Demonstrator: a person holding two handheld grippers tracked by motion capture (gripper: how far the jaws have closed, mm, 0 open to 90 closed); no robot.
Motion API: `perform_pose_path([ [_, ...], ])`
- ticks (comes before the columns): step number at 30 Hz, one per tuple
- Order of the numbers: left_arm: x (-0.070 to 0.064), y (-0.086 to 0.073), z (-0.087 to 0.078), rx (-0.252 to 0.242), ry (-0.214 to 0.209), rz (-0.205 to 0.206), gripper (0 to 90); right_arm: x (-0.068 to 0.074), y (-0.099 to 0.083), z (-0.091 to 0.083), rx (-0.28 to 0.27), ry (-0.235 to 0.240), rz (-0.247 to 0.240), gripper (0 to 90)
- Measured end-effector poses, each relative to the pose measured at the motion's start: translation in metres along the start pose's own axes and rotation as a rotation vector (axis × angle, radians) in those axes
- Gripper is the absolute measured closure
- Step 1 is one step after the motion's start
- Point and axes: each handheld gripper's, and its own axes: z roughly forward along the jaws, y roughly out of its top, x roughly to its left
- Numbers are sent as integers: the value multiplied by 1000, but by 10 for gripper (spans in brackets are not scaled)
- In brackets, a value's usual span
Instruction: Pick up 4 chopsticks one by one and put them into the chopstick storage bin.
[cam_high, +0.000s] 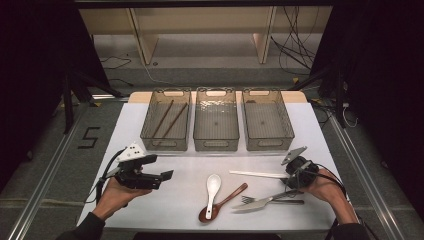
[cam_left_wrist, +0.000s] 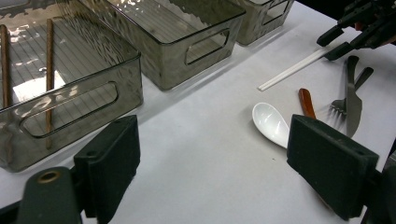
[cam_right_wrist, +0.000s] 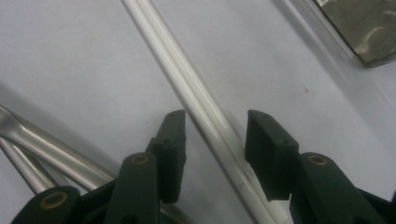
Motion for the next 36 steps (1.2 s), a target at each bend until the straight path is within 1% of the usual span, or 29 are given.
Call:
perform_pose_path([
  [2, 0, 0, 0, 0, -1, -2, 168, 1, 0, 0, 6, 1, 3, 604],
  [3, 0, 0, 0, -1, -2, -4, 168, 1, 1, 0, 4, 4, -5, 608],
  [4, 0, 0, 0, -1, -4, -4, 168, 1, 1, -1, 15, 4, -6, 616],
  [8, 0, 0, 0, 0, -4, -4, 168, 3, 2, -1, 27, 8, -24, 624],
  [10, 0, 0, 0, -1, -5, -6, 168, 4, 3, -1, 30, 0, -44, 623],
  [11, 0, 0, 0, -1, -5, -6, 168, 5, 3, -2, 38, 1, -42, 621],
  [16, 0, 0, 0, -1, -4, -3, 170, 8, 5, -3, 46, -11, -79, 630],
  [18, 0, 0, 0, 2, -6, -1, 171, 9, 5, -3, 60, 2, -78, 644],
  [20, 0, 0, 1, 2, -6, -1, 171, 9, 5, -2, 57, 6, -91, 661],
  [22, 0, 0, 0, 1, -5, 0, 172, 9, 5, -3, 61, 16, -89, 672],
  [24, 0, 0, 0, -3, -4, -5, 172, 9, 5, -3, 62, 16, -91, 675],
  [27, 0, 0, 0, -2, -4, -5, 173, 10, 6, -4, 63, 4, -112, 682],
  [28, 0, 0, 1, -2, -4, -5, 173, 11, 6, -5, 64, 3, -106, 681],
  [30, 0, 0, 1, 4, -4, 1, 173, 11, 7, -7, 48, 10, -109, 682],
  [31, 0, 0, 1, 5, -4, 2, 173, 11, 7, -8, 50, 16, -110, 687],
  [33, -1, 0, 1, 5, -3, 4, 174, 13, 7, -8, 56, 36, -126, 693],
  [34, -1, 0, 1, 5, -4, 3, 174, 14, 7, -7, 67, 38, -134, 690],
  [35, -1, 0, 1, 5, -4, 3, 174, 15, 7, -6, 69, 32, -143, 695],
  [36, -1, 0, 1, 5, -3, 3, 174, 15, 7, -6, 75, 34, -139, 707],
])
